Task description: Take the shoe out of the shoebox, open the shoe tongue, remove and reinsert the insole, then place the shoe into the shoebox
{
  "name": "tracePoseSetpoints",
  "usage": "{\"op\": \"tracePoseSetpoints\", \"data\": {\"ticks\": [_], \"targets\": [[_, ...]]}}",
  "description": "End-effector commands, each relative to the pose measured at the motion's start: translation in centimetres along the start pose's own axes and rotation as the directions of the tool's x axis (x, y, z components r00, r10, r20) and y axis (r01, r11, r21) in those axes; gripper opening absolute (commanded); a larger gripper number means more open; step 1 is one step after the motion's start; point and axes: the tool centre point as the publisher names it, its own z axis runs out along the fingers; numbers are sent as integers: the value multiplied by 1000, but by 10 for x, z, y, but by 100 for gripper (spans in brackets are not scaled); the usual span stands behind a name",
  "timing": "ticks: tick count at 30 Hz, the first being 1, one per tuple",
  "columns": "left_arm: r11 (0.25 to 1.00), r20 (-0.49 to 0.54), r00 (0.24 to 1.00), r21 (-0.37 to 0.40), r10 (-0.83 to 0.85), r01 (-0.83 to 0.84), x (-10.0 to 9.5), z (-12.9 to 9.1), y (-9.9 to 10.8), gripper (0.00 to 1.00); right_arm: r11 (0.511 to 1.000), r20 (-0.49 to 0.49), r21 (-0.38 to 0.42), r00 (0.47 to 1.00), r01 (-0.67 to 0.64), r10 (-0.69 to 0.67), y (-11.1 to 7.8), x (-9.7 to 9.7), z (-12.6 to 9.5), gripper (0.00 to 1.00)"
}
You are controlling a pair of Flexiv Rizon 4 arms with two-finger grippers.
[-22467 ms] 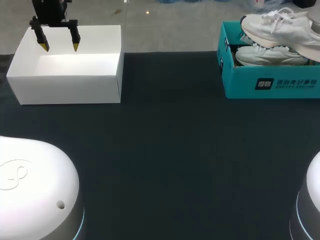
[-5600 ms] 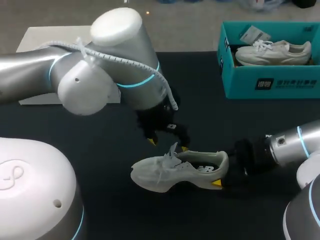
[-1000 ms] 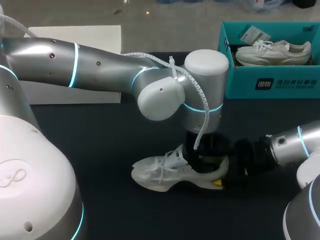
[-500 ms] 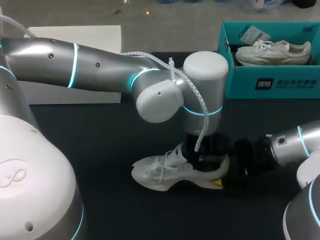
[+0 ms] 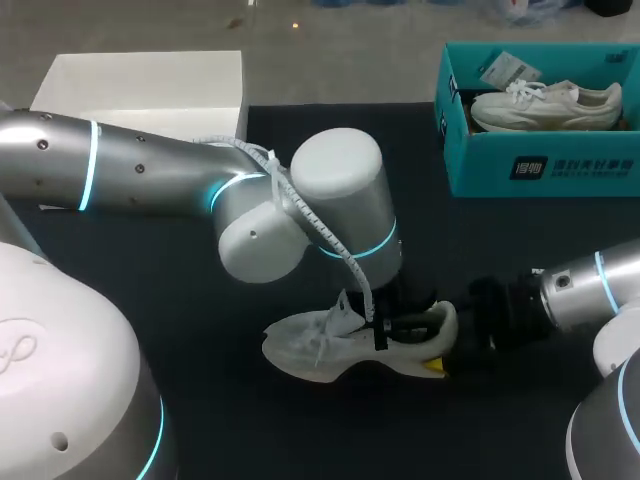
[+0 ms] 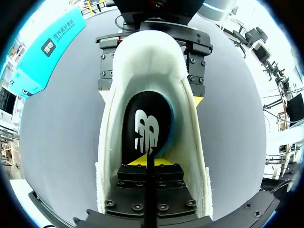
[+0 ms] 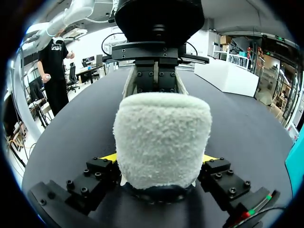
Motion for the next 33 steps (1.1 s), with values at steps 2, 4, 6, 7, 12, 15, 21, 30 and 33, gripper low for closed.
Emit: {"op": "tracePoseSetpoints", "data": {"ticks": [2,4,6,7,12,15,21,30,33], "targets": [[994,-27,1000,105,12,-10,-9,-1,4,0,1000,2,3,1000,1,-1,-1,3,6,0],[992,-34,999,127,18,-13,-10,-5,2,0,1000,2,3,1000,1,-1,-1,3,6,0],[990,-44,999,143,21,-14,-12,-9,0,0,1000,2,3,1000,1,-1,-1,3,6,0],[987,-49,999,158,23,-15,-12,-11,-1,0,1000,2,3,1000,1,-1,-1,3,6,0],[969,-76,997,246,10,9,-15,-21,1,0,1000,2,3,1000,1,-1,-1,3,6,0],[968,-85,996,251,11,11,-15,-24,1,0,1000,2,3,1000,1,-1,-1,3,6,0],[952,-109,993,305,44,-9,-10,-37,-11,0,1000,2,3,1000,1,-1,-1,3,6,0],[936,-130,989,351,67,-17,-5,-51,-21,0,1000,2,3,1000,1,-1,-1,3,6,0],[924,-125,991,383,49,3,-7,-57,-23,0,1000,2,3,1000,1,-1,-1,3,6,0]]}}
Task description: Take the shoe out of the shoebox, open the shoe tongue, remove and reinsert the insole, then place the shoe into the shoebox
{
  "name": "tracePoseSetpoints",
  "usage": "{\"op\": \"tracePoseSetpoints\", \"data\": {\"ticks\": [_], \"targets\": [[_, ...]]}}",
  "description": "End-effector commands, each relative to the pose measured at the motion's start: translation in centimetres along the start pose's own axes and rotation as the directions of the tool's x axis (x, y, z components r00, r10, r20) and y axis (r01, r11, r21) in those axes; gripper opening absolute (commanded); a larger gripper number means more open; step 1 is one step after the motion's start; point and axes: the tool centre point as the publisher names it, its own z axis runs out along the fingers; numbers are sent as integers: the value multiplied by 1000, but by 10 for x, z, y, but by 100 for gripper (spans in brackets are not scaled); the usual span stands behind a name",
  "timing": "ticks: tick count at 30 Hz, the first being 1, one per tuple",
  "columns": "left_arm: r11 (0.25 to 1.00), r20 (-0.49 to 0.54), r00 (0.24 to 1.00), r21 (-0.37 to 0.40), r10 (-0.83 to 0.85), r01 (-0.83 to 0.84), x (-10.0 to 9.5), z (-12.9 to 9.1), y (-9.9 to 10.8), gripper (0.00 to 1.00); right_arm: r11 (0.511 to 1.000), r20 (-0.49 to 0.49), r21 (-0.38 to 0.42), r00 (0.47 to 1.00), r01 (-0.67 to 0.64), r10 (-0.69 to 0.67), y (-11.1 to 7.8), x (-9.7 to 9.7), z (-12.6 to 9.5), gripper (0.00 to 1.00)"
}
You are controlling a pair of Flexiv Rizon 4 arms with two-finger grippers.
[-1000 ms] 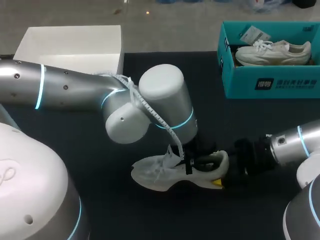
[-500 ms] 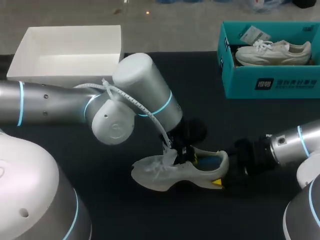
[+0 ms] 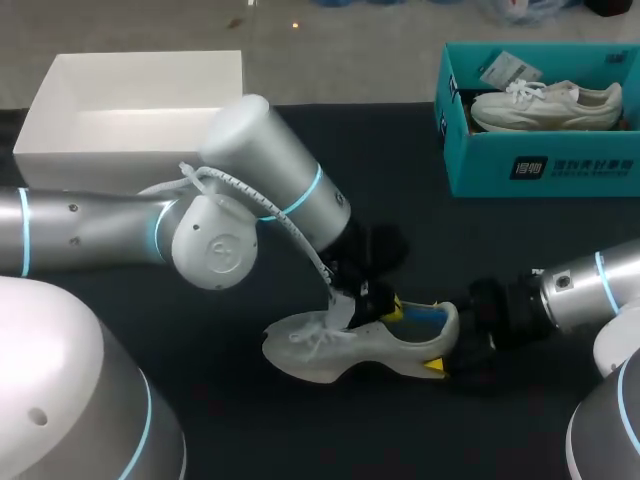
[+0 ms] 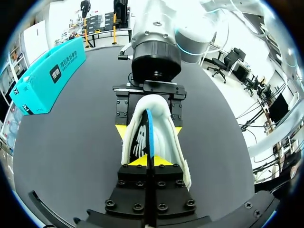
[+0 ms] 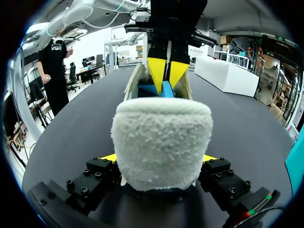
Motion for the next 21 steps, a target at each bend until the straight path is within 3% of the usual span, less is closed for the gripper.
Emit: {"op": "tracePoseSetpoints", "data": {"ticks": [1,13,17,21], "targets": [[999,6,1000,54,-7,7,2,-10,-2,0,1000,3,3,1000,0,0,-2,2,6,0],[998,-6,1000,56,-26,26,5,-32,8,0,1000,3,3,1000,0,0,-2,2,6,0],[990,0,999,134,-44,44,6,-39,11,0,1000,3,3,1000,0,0,-2,2,6,0],[986,-12,999,162,-30,32,5,-36,4,0,1000,3,3,1000,0,0,-2,2,6,0]]}}
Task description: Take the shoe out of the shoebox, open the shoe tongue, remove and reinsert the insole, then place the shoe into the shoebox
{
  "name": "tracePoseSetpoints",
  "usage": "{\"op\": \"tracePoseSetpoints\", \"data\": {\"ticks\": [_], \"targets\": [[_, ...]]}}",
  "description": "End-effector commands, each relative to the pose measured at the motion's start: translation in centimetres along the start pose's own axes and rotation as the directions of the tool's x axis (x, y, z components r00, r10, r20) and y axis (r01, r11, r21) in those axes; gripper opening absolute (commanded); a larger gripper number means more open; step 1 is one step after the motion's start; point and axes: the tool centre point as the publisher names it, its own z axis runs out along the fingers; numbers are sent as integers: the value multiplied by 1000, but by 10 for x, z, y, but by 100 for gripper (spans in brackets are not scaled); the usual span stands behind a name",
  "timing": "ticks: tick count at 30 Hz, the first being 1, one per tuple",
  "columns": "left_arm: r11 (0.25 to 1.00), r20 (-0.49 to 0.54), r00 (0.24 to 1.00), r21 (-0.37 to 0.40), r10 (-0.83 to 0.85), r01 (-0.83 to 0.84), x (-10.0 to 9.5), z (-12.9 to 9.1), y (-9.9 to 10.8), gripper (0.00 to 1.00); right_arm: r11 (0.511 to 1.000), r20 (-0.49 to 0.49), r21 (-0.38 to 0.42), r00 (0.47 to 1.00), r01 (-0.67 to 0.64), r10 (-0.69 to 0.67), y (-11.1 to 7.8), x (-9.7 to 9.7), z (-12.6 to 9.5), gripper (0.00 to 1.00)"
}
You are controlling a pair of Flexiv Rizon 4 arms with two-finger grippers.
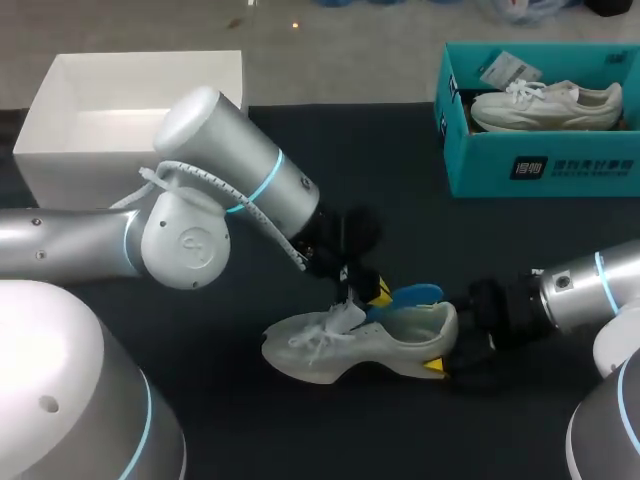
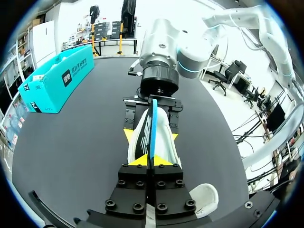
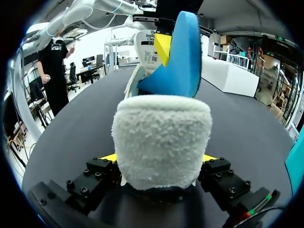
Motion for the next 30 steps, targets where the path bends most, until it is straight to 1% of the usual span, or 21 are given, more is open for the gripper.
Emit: {"op": "tracePoseSetpoints", "data": {"ticks": [1,4,6,7,8,9,10,11,12,13,15,17,21,24,26,27,30], "targets": [[998,-14,1000,50,23,-22,4,2,2,0,1000,3,3,1000,0,0,-2,1,6,0],[998,-30,999,51,42,-41,5,10,-7,0,1000,3,3,1000,0,0,-2,1,6,0],[998,-34,998,43,47,-45,5,15,-9,0,1000,3,3,1000,0,0,-2,1,6,0],[998,-37,998,41,47,-46,6,16,-9,22,1000,3,3,1000,0,0,-2,1,6,0],[998,-38,998,39,48,-46,6,16,-9,42,1000,3,3,1000,0,0,-2,1,6,0],[998,-39,998,38,48,-46,7,16,-9,47,1000,3,3,1000,0,0,-2,1,6,0],[998,-38,998,38,47,-45,7,15,-8,56,1000,3,3,1000,0,0,-2,1,6,0],[999,-34,998,34,43,-42,8,14,-7,73,1000,3,3,1000,0,0,-2,1,6,0],[999,-28,999,27,39,-38,8,12,-6,77,1000,3,3,1000,0,0,-2,1,6,0],[999,-20,999,14,34,-34,9,11,-5,95,1000,3,3,1000,0,0,-2,1,6,0],[1000,-16,999,-1,28,-28,9,10,-2,98,1000,3,3,1000,0,0,-2,1,6,0],[999,-8,1000,-28,18,-18,8,12,1,97,1000,3,3,1000,0,0,-2,1,6,0],[998,5,1000,-59,4,-4,7,19,5,94,1000,3,3,1000,0,0,-2,1,6,0],[998,13,1000,-67,2,-2,6,24,7,91,1000,3,3,1000,0,0,-2,1,6,0],[998,15,1000,-66,3,-2,6,26,7,91,1000,3,3,1000,0,0,-2,1,6,0],[997,23,1000,-81,5,-3,6,28,6,91,1000,3,3,1000,0,0,-2,1,6,0],[997,36,999,-72,19,-16,7,31,5,89,1000,3,3,1000,0,0,-2,1,6,0]]}}
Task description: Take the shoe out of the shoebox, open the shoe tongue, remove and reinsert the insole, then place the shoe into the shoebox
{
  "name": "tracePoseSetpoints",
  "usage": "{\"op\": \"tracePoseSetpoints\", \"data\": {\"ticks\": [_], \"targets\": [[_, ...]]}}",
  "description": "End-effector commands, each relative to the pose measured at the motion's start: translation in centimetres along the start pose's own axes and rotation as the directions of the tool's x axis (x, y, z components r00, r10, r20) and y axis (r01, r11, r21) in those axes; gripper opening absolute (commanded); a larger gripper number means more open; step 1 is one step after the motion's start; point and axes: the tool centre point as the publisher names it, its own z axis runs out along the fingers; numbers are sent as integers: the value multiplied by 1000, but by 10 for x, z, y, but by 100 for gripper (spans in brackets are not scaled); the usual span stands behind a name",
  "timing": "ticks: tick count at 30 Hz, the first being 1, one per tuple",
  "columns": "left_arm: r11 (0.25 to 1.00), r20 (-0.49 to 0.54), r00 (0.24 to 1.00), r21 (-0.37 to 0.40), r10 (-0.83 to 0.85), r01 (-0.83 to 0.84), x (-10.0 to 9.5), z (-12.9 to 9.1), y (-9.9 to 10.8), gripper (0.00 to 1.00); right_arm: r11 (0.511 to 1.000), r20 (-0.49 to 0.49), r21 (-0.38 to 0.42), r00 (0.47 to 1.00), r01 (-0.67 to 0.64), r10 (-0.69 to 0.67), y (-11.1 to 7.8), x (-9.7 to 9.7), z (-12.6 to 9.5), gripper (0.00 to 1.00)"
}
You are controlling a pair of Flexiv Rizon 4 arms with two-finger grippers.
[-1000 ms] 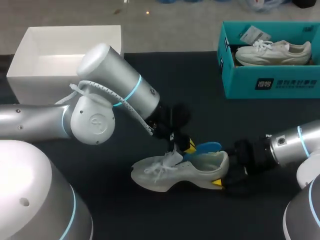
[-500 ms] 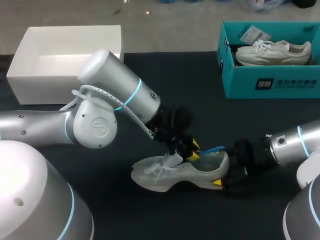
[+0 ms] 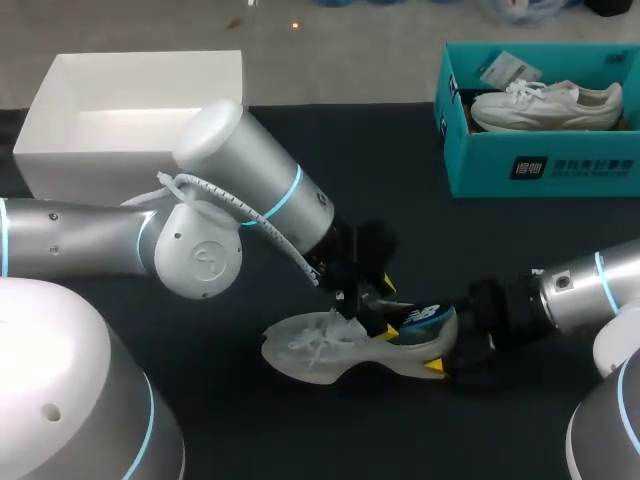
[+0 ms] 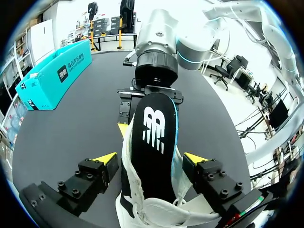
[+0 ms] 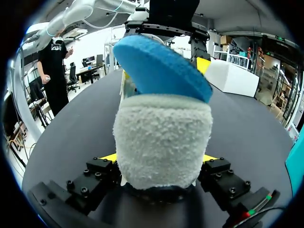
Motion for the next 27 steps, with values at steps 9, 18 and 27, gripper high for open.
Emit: {"op": "tracePoseSetpoints", "data": {"ticks": [9,18,27], "targets": [[998,46,997,8,61,-61,6,12,-12,80,1000,3,3,1000,0,0,-2,1,6,0],[992,163,981,-83,108,-96,7,24,-10,55,1000,3,3,1000,0,0,-2,1,6,0],[992,225,967,-81,117,-101,9,22,-11,0,1000,3,3,1000,0,0,-2,1,6,0]]}}
